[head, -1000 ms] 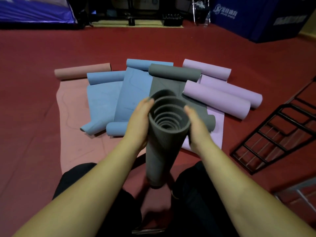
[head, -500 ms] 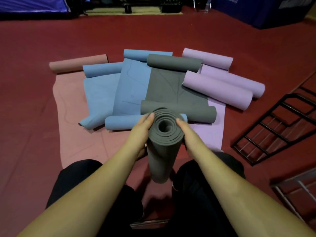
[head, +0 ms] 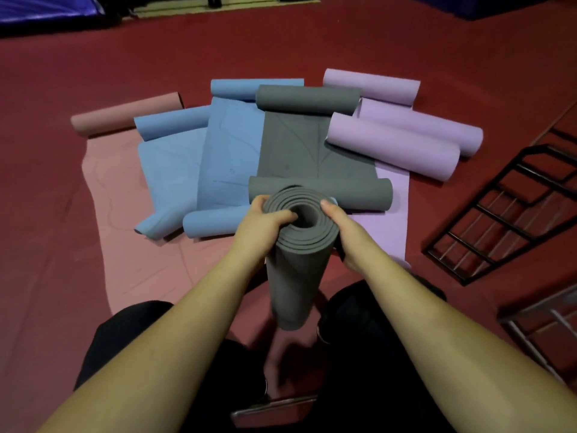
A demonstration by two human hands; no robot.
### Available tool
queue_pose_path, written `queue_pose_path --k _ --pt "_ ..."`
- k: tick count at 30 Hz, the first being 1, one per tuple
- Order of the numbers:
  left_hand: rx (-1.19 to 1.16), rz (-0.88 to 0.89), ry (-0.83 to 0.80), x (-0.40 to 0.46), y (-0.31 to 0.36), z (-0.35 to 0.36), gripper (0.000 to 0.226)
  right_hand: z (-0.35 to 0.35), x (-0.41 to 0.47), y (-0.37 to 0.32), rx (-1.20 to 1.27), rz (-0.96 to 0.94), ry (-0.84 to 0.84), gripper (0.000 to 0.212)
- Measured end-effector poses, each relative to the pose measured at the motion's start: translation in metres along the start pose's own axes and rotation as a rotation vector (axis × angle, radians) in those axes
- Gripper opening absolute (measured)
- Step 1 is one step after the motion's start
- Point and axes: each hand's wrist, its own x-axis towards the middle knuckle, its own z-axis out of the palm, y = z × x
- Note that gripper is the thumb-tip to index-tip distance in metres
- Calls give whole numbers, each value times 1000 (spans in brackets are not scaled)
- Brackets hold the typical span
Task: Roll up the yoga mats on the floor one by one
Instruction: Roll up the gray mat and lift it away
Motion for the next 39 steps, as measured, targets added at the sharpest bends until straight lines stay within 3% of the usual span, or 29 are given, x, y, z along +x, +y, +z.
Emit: queue_pose_path --k 5,10,12,14,19,22,24,27,30,32,35,39 --pt "6 24 -19 23 24 20 30 -12 27 -22 -40 43 38 73" --pt "247 69 -19 55 47 65 40 -53 53 -42 93 9 56 37" --pt "319 81 -20 74 52 94 35 -78 66 -45 175 35 71 31" --pt "410 57 -40 93 48 130 27 -108 82 -39 216 71 98 34" --pt "537 -35 -158 128 24 213 33 -188 111 -2 298 109 171 59" --pt "620 -35 -255 142 8 266 42 -266 112 33 422 93 292 66" --pt "690 -36 -317 149 -10 298 48 -321 92 71 423 135 500 56" --pt "783 -19 -373 155 -31 331 37 -383 40 140 250 311 836 37" --pt "861 -15 -421 159 -49 355 37 -419 -6 224 -55 538 924 39" --pt "858 -15 -460 158 -60 367 39 -426 -21 271 -212 629 894 35" --pt "936 20 -518 153 -73 381 38 -415 -25 322 -488 749 654 25" --pt "888 27 -557 152 -78 388 41 -391 -14 363 -787 665 560 38"
